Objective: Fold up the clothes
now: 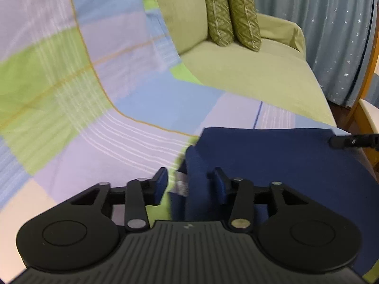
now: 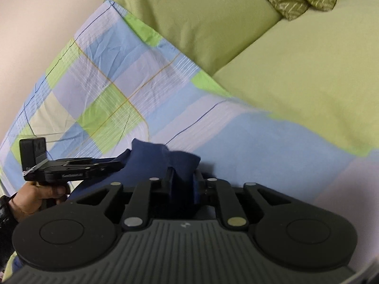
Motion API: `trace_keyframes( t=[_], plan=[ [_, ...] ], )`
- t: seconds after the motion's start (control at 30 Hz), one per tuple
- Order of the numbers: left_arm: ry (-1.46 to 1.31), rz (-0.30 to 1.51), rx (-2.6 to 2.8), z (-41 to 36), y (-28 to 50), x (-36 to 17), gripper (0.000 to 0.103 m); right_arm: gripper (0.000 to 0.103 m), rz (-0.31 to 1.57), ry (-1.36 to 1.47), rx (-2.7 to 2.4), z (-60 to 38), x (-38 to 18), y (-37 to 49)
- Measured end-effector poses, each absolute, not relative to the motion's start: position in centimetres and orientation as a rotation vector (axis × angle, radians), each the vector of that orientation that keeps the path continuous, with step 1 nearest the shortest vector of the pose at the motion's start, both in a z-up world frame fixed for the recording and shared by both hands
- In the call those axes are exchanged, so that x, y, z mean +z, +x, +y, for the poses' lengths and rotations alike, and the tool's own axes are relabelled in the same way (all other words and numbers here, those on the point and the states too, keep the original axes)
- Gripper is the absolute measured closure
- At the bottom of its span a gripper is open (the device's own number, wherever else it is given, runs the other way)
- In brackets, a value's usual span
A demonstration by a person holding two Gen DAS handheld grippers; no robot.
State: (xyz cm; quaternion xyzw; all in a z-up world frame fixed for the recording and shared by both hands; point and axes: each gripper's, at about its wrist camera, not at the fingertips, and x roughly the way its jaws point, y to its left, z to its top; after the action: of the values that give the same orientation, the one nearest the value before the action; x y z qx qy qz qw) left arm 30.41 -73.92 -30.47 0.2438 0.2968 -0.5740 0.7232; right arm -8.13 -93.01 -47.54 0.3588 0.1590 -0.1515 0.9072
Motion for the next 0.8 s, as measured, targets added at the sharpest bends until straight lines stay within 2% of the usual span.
trace_keyframes(
  t=[0.07, 0.2, 0.33, 0.4, 0.57, 0.8],
  plan=[
    [0.594, 0.584, -1.248, -71.7, 29.5, -29.0, 0.051, 0.082, 0.326, 0.672, -0.361, -92.4, -46.3, -9.4],
    [0.852, 0.303, -1.241, -66.6, 24.9, -27.2, 0.048, 0.08, 0.329, 0.463, -0.392, -89.7, -43.2, -11.5],
    [1.118, 0.001, -1.327, -61.4, 19.1, -27.8, 0.035, 0.059, 0.384, 0.075, -0.264, -80.6, -39.4, -12.2],
    [1.259, -0.129, -1.353, -59.5, 16.5, -29.2, 0.035, 0.052, 0.448, -0.159, -0.134, -74.2, -39.1, -11.3],
    [1.49, -0.288, -1.315, -59.3, 14.3, -33.7, 0.035, 0.052, 0.548, -0.451, -0.098, -67.2, -40.8, -7.5],
    [1.585, -0.447, -1.266, -62.0, 15.2, -38.0, 0.036, 0.05, 0.663, -0.782, -0.175, -65.2, -44.0, -3.1]
  ],
)
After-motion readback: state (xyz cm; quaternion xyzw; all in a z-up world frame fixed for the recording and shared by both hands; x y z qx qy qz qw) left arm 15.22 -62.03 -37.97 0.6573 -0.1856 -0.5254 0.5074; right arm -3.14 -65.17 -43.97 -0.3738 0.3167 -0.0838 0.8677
